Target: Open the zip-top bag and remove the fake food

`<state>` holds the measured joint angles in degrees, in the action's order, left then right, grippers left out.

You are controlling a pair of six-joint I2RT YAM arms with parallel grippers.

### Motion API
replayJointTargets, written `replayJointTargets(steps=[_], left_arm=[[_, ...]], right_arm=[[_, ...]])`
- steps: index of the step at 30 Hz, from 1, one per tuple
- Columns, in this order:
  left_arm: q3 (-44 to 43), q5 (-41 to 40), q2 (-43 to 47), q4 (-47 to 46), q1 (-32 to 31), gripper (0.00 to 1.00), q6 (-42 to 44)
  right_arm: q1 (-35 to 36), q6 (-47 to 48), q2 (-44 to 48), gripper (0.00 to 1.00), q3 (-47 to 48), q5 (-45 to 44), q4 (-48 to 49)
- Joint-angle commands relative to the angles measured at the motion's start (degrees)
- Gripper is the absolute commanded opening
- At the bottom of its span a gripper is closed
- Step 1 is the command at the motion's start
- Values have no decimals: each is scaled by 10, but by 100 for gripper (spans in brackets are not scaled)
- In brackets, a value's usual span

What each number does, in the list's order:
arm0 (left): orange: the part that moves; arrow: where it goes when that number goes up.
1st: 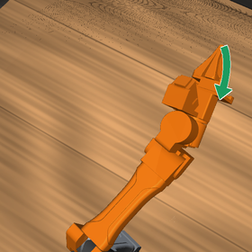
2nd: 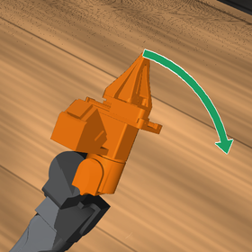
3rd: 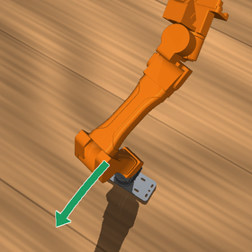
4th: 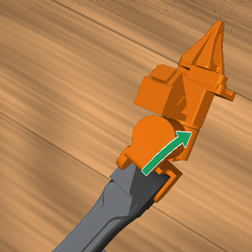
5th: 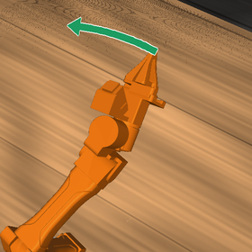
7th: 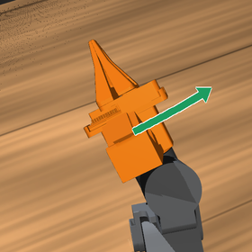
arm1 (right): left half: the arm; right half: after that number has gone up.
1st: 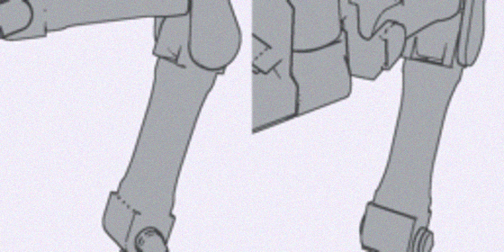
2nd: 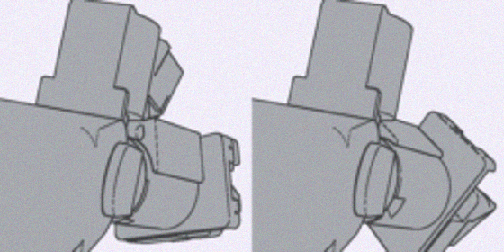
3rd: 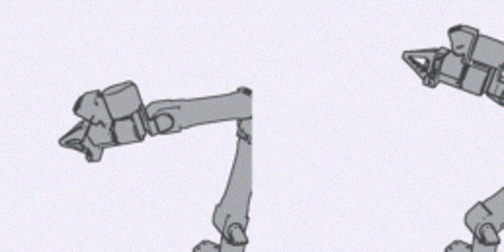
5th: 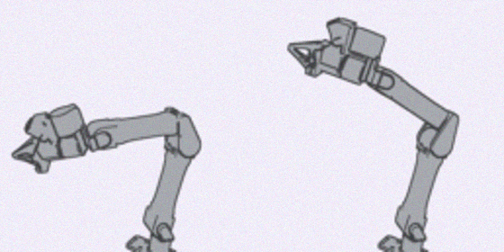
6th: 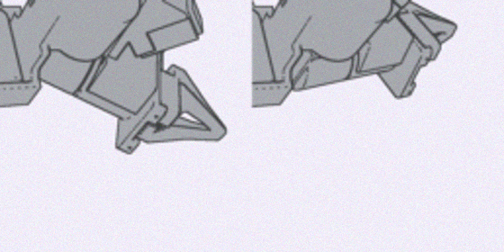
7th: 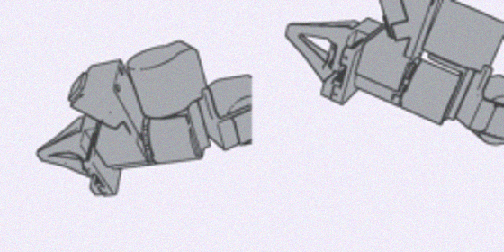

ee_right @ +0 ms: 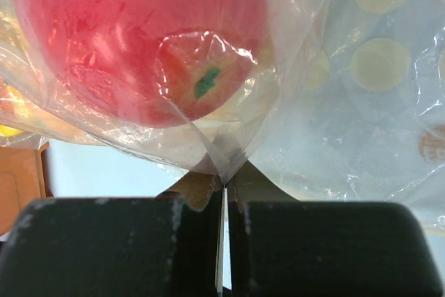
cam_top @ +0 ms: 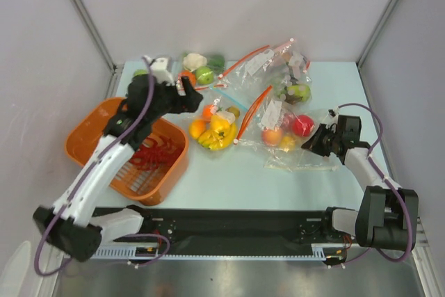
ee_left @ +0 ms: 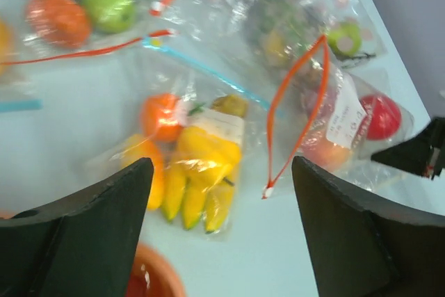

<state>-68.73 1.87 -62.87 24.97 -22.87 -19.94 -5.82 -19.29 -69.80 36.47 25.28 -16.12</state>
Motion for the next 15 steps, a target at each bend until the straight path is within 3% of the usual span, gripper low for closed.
replayJointTargets(steps=[1, 5, 11, 15], left_arm=[[-45, 65, -86, -113, -40, 84, 26], [-109, 166, -200, -153, -56, 69, 30], [-219, 183, -343, -141, -78, 55, 60], [-248, 201, -405, -138, -80, 46, 72]], right_arm=[[0, 9, 14, 0, 22, -3, -2], [-2, 7, 15, 0, 21, -3, -4], [-8, 4, 19, 0, 21, -2, -4], [-10, 3, 22, 0, 21, -4, -4]])
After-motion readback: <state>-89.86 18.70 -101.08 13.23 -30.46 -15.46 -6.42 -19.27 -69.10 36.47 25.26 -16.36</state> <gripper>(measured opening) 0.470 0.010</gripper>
